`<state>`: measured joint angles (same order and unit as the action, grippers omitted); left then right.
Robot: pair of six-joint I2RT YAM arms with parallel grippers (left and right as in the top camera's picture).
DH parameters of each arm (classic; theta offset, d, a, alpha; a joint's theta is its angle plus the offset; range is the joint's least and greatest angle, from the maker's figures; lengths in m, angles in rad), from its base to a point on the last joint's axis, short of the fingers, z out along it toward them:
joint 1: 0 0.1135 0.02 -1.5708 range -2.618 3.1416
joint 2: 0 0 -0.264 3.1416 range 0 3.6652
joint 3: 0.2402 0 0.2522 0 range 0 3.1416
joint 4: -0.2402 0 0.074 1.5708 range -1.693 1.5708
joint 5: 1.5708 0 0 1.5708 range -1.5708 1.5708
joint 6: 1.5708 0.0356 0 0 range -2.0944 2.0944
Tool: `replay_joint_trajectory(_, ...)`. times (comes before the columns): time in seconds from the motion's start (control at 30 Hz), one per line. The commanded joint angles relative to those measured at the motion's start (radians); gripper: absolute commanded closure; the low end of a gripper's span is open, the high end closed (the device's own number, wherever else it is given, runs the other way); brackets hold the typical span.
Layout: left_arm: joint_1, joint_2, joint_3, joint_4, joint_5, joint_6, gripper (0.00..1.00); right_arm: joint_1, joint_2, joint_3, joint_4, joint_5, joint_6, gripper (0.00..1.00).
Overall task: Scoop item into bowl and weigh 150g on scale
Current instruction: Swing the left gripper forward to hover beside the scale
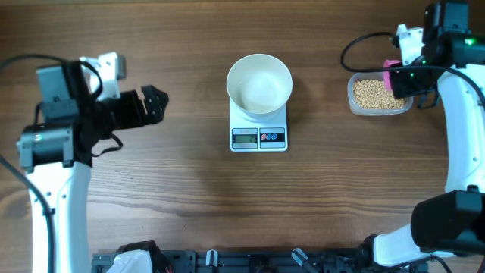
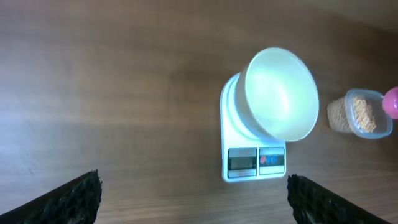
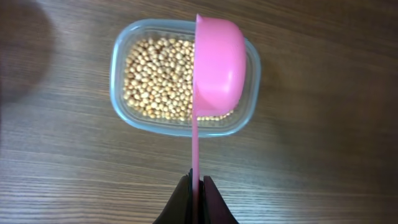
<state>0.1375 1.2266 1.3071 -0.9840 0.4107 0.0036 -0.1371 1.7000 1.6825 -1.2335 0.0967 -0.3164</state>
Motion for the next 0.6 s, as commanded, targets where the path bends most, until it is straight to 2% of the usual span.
replay_joint_trajectory(0.0,-0.003,0.018,0.037,-0.001,-0.018,0.12,0.0,-0.019,-0.001,-0.011,0.019,-0.02,-0.014,0.96)
replay_joint_trajectory(0.07,-0.006,0.028,0.036,-0.009,0.015,0.175,0.0,-0.02,0.0,-0.026,0.03,-0.019,-0.023,0.96)
replay_joint_trajectory(0.2,-0.011,0.063,0.036,-0.02,0.184,0.303,0.0,-0.02,0.0,-0.069,0.044,-0.017,-0.02,0.96)
replay_joint_trajectory(0.4,-0.015,0.137,0.036,-0.047,0.374,0.336,0.0,-0.02,0.0,-0.079,0.05,-0.016,-0.019,0.96)
replay_joint_trajectory(0.57,-0.036,0.196,0.036,-0.068,0.38,0.341,0.0,-0.02,0.0,-0.079,0.054,0.016,-0.019,0.96)
